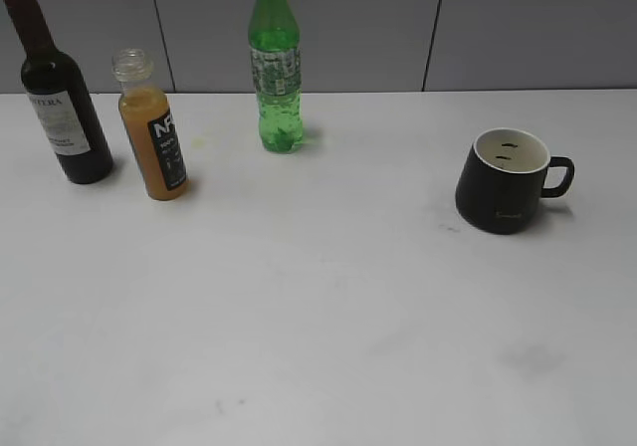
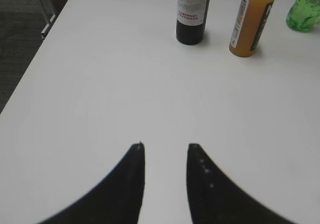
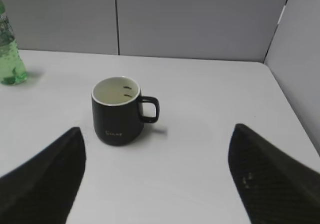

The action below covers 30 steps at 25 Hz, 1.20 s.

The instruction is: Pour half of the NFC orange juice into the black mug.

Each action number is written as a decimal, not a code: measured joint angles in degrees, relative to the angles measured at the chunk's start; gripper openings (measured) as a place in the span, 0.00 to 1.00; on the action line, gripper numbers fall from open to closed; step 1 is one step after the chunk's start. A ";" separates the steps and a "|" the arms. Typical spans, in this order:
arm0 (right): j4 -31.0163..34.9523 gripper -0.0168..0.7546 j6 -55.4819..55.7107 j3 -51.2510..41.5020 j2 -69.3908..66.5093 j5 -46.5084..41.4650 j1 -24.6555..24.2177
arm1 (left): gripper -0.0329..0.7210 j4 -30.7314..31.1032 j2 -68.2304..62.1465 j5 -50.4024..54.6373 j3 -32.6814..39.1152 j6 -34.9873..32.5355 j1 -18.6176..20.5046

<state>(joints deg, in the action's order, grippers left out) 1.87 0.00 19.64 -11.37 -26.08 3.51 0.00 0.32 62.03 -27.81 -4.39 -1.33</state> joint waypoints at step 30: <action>4.13 0.88 0.54 -13.22 -85.50 94.84 0.00 | 0.35 0.00 0.00 0.00 0.00 0.00 0.00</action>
<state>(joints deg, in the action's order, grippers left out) 6.00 0.54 6.43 -96.87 68.76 3.51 0.00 0.32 62.03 -27.81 -4.39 -1.33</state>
